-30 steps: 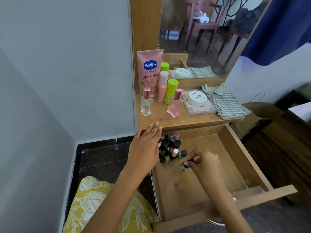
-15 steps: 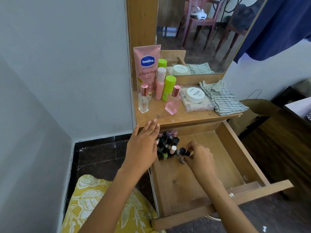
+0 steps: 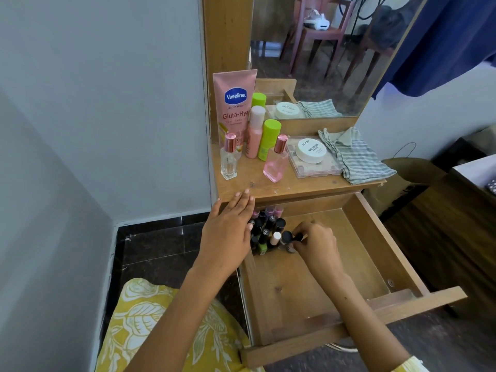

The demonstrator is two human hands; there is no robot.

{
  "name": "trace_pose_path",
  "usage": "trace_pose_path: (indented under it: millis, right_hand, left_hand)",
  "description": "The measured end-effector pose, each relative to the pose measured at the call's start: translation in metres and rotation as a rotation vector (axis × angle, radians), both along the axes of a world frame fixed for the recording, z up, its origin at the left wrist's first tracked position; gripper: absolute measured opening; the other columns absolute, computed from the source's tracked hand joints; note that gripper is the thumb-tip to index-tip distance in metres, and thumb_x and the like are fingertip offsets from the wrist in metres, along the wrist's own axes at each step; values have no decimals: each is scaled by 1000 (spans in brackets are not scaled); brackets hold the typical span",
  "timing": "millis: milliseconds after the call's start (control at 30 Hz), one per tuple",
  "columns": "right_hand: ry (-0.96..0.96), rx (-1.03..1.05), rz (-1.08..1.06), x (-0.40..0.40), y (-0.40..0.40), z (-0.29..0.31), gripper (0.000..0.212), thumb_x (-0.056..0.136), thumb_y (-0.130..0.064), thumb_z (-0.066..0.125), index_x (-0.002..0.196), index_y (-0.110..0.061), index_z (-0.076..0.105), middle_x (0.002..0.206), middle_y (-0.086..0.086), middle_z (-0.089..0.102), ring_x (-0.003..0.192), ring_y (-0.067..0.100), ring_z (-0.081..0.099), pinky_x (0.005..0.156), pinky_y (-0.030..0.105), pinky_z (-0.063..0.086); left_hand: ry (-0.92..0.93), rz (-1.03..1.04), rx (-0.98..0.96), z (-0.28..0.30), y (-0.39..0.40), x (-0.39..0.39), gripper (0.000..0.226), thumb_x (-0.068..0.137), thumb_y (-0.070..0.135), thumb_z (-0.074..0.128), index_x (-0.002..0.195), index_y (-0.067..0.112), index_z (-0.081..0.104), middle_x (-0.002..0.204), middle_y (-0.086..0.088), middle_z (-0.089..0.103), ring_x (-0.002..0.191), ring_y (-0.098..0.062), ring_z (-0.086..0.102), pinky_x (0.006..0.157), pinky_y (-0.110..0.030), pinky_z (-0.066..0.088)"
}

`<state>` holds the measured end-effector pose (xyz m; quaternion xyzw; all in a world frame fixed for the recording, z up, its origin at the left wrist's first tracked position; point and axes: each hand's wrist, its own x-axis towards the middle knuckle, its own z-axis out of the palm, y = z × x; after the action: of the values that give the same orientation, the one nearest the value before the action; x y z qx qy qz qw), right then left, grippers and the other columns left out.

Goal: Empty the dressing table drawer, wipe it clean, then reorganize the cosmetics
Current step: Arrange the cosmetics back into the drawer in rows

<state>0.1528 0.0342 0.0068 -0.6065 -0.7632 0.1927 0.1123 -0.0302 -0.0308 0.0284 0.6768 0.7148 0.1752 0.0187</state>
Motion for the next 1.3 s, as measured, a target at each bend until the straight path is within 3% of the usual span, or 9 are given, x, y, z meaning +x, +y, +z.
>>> trace_pose_path:
  millis: [167, 567, 667, 733, 800, 867, 933, 1167, 1300]
  right_hand:
    - [27, -6, -11, -1, 5, -6, 19, 77, -9, 74, 94, -15, 70, 94, 5, 62, 80, 21, 61, 62, 26, 39]
    - [49, -63, -41, 3, 3, -1, 31, 80, -4, 69, 111, -8, 64, 108, 9, 65, 92, 23, 64, 79, 37, 53]
    - [8, 43, -105, 4, -9, 10, 39, 83, -1, 62, 122, -10, 60, 113, 8, 65, 95, 25, 64, 78, 35, 52]
    - [80, 160, -133, -6, -20, 22, 30, 84, -5, 62, 112, -14, 65, 105, 2, 67, 86, 21, 64, 69, 31, 48]
    - [196, 284, -57, -22, -32, 31, 17, 84, -10, 64, 99, -17, 68, 95, -4, 67, 76, 15, 62, 63, 29, 48]
    - [308, 347, 72, -39, -41, 32, 9, 86, -14, 66, 94, -17, 69, 90, -7, 66, 71, 9, 61, 61, 26, 51]
    - [365, 351, 162, -51, -46, 27, 8, 88, -15, 65, 94, -16, 71, 90, -7, 67, 72, 6, 62, 62, 27, 54]
    - [486, 375, 177, -48, -41, 12, 9, 84, -9, 70, 92, -13, 72, 87, -6, 69, 73, 5, 63, 62, 21, 55]
    - [514, 363, 166, -48, -39, 10, 10, 84, -9, 70, 92, -14, 72, 87, -7, 69, 74, 2, 63, 64, 16, 53]
  left_hand:
    - [-5, 0, 2, -1, -1, 0, 53, 99, 27, 34, 148, 24, 13, 156, 9, 5, 142, -3, 0, 113, -30, -7]
    - [-12, 1, 24, -3, -1, 0, 53, 100, 28, 33, 148, 24, 12, 156, 9, 4, 142, -3, -1, 113, -29, -7]
    - [-22, -23, 16, -1, 1, -3, 51, 100, 29, 34, 148, 25, 16, 155, 10, 8, 141, -2, 3, 114, -30, -6]
    - [-89, -50, 55, 3, 3, -7, 47, 99, 29, 39, 144, 22, 29, 152, 8, 22, 140, -2, 15, 115, -30, -1]
    - [-234, -5, 170, 12, 0, -7, 36, 96, 25, 48, 132, 18, 51, 139, 4, 48, 129, -5, 41, 113, -29, 11]
    - [-322, 116, 358, 18, -2, -8, 21, 94, 20, 55, 111, 15, 67, 110, 2, 69, 97, -8, 62, 105, -31, 26]
    - [-330, 262, 517, 21, 0, -11, 13, 92, 21, 58, 98, 15, 68, 87, 5, 70, 76, -7, 61, 94, -28, 30]
    - [-390, 390, 424, 21, 42, -35, 52, 83, 37, 68, 124, 11, 51, 118, -4, 60, 106, -20, 55, 93, -30, 30]
    - [-353, 357, 379, 19, 66, -38, 52, 80, 41, 69, 120, 13, 51, 112, -3, 62, 103, -22, 54, 83, -26, 25]
